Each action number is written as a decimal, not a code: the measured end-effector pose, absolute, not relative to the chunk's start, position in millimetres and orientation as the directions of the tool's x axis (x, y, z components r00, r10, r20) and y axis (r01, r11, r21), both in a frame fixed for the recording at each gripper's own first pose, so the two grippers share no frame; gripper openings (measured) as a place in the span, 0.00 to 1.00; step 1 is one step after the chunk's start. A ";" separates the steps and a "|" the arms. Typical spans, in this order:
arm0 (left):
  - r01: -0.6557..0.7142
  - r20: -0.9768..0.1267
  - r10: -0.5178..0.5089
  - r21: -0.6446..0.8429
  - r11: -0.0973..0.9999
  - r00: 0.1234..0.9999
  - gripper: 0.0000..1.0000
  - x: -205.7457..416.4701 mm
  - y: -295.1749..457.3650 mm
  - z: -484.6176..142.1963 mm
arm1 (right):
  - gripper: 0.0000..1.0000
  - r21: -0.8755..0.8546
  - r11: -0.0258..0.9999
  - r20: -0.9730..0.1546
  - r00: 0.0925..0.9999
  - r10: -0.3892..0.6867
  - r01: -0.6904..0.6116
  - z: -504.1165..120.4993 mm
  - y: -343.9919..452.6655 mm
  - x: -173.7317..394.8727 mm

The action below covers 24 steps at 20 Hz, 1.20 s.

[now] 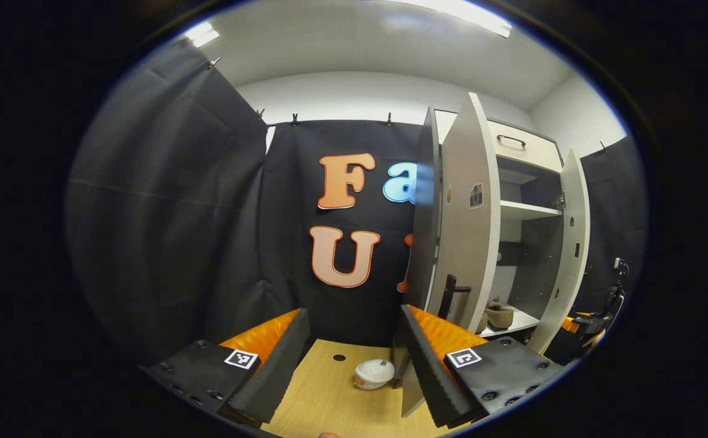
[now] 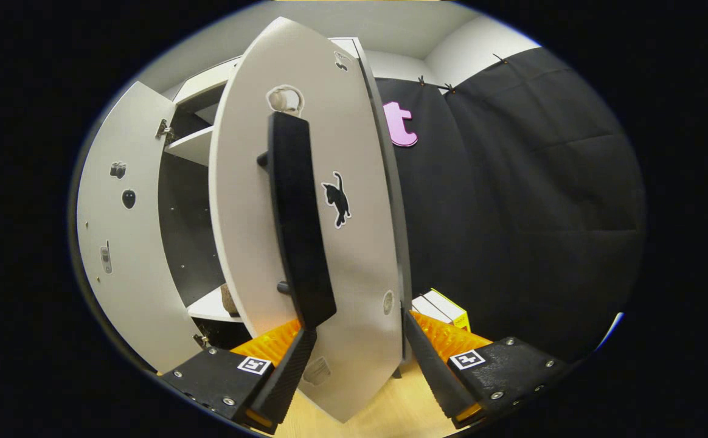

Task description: Grab one shoe with the right hand and put it into the shoe cabinet, grab the other shoe with the left hand and put it into the shoe cabinet; then close the right door with the right hand and the left door with the left hand.

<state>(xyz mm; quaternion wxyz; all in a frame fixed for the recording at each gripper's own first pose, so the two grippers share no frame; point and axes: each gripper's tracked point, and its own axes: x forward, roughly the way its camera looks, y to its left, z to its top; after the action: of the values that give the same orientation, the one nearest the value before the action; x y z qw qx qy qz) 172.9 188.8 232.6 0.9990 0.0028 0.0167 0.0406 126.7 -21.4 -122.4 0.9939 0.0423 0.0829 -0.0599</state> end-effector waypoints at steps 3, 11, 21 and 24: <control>-0.095 -0.044 0.095 0.012 0.995 0.994 0.97 174.1 196.7 223.2 | 0.92 0.068 0.993 -0.178 0.981 -0.081 0.094 -131.9 4.3 151.9; -0.064 -0.089 0.063 -0.008 0.998 0.994 0.97 188.9 195.1 191.7 | 0.91 0.016 0.997 -0.189 0.980 -0.066 0.070 -142.0 24.9 150.7; 0.022 -0.134 -0.019 0.021 1.000 0.991 0.94 231.9 143.1 115.4 | 0.91 -0.024 0.999 -0.160 0.986 -0.041 0.038 -115.9 14.5 91.5; 0.024 -0.188 -0.024 -0.001 1.000 0.982 0.95 243.3 129.8 81.3 | 0.91 -0.035 0.999 -0.154 0.988 -0.015 0.009 -105.1 16.9 70.3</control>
<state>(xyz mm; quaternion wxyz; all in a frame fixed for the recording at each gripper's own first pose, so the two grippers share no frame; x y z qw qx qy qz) 243.3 129.8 81.3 0.9954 0.0006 0.0946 -0.0119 70.3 16.9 -105.1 0.9969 -0.0170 0.0772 -0.0060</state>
